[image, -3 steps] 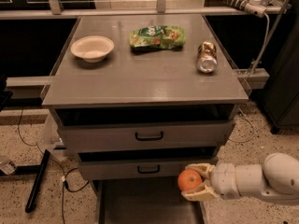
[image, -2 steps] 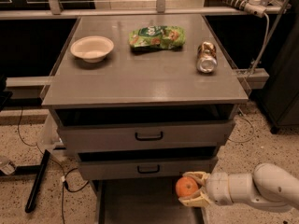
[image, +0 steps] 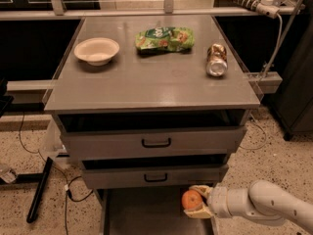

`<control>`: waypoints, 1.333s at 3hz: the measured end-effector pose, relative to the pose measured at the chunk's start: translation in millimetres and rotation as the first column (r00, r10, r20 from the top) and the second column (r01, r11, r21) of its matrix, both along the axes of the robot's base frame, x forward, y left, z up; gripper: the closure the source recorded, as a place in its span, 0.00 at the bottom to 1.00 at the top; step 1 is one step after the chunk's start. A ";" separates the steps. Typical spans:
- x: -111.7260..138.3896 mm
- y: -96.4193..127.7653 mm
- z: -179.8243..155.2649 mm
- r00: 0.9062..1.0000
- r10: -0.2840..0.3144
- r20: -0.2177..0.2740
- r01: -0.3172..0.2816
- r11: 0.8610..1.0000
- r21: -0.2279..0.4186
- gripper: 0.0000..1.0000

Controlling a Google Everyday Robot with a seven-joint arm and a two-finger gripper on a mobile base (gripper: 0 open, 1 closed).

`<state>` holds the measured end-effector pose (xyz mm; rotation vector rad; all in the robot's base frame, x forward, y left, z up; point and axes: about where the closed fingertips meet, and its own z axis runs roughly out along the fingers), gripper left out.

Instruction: Place orange into bottom drawer

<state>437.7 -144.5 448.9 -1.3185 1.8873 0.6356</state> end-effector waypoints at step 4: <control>46.0 19.5 -144.3 0.993 -0.084 0.079 0.089 0.994 -0.066 1.00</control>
Offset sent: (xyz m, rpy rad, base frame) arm 0.0337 0.0197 -0.0831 -0.0737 -0.0168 -0.0763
